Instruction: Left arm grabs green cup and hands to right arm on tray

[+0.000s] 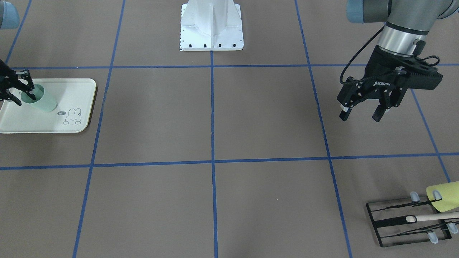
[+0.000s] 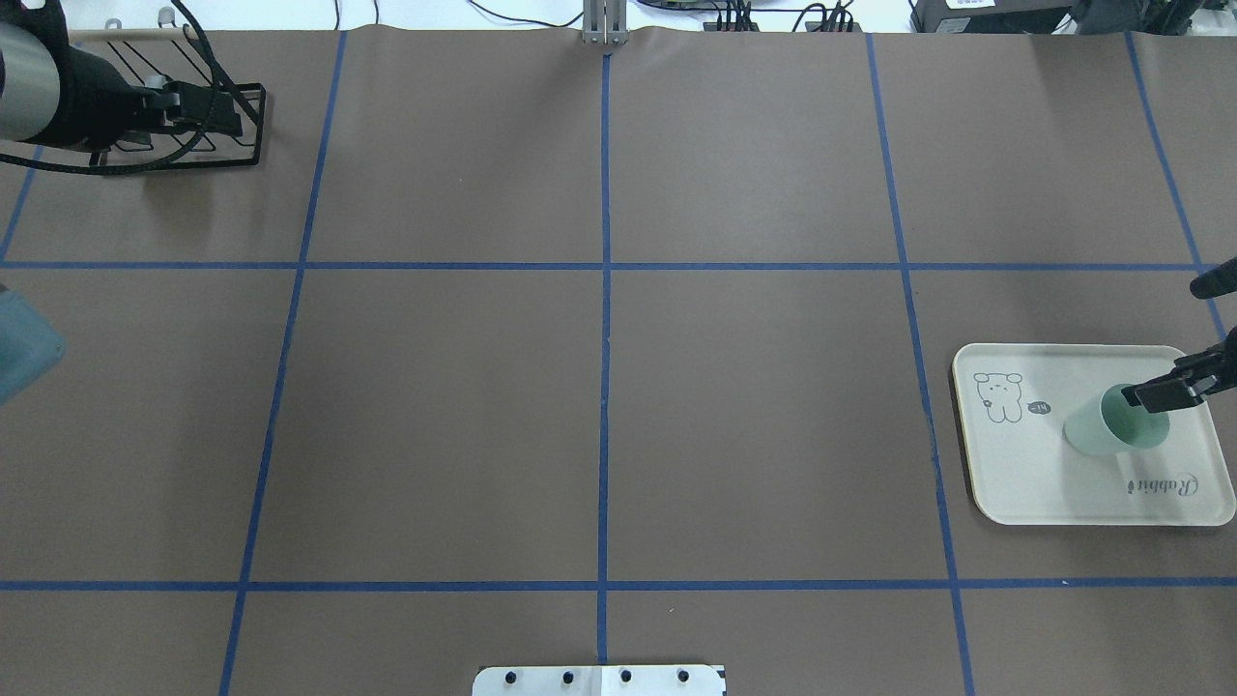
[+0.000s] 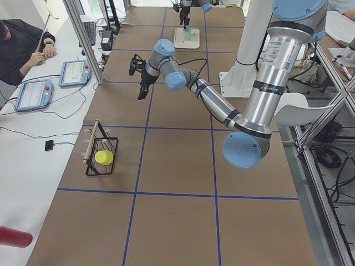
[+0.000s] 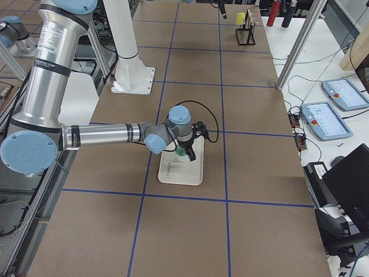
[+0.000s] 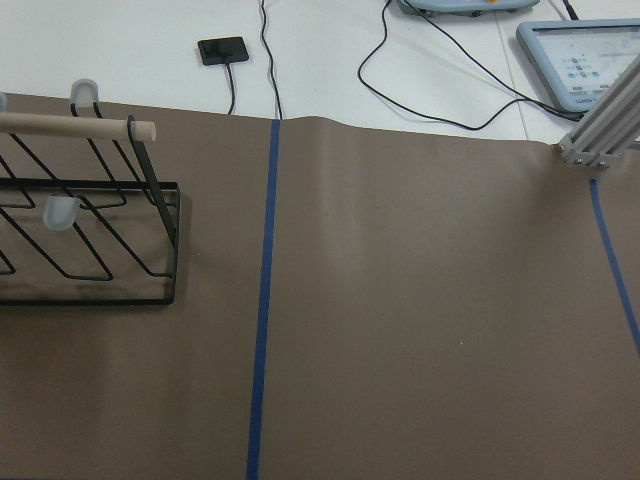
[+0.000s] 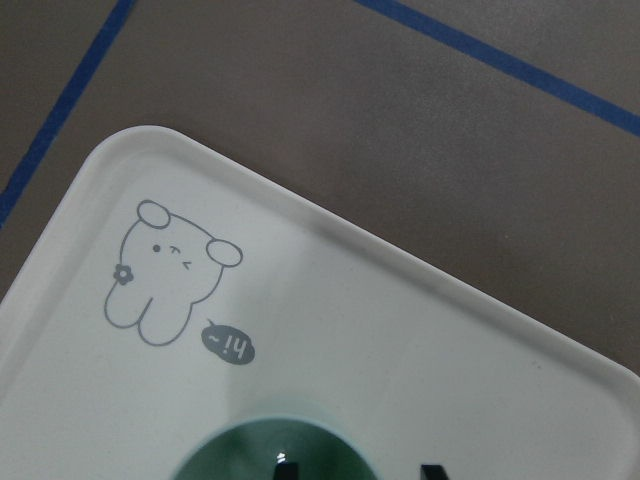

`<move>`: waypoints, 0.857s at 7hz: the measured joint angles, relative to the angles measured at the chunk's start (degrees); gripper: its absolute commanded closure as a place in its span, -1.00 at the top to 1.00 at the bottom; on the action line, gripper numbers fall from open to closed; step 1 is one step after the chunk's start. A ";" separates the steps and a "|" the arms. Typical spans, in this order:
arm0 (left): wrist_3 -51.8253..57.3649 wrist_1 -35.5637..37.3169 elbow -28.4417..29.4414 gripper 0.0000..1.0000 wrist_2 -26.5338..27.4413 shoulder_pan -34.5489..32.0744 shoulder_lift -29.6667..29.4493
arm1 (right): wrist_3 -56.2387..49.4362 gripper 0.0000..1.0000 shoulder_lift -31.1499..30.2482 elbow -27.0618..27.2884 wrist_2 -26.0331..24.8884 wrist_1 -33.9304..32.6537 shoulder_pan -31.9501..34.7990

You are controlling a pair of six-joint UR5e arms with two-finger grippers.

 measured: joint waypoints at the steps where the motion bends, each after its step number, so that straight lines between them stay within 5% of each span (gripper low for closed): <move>1: 2.21 0.20 0.03 1.00 0.00 -0.37 1.12 | -0.85 0.98 0.95 0.27 2.37 -2.49 1.89; 3: 7.81 1.75 0.05 1.00 -0.06 -1.79 3.29 | -7.57 0.98 2.66 1.60 5.57 -10.24 6.49; 6: 18.34 6.10 0.07 1.00 -1.62 -6.23 5.91 | -26.32 0.98 10.28 3.42 6.02 -33.99 16.49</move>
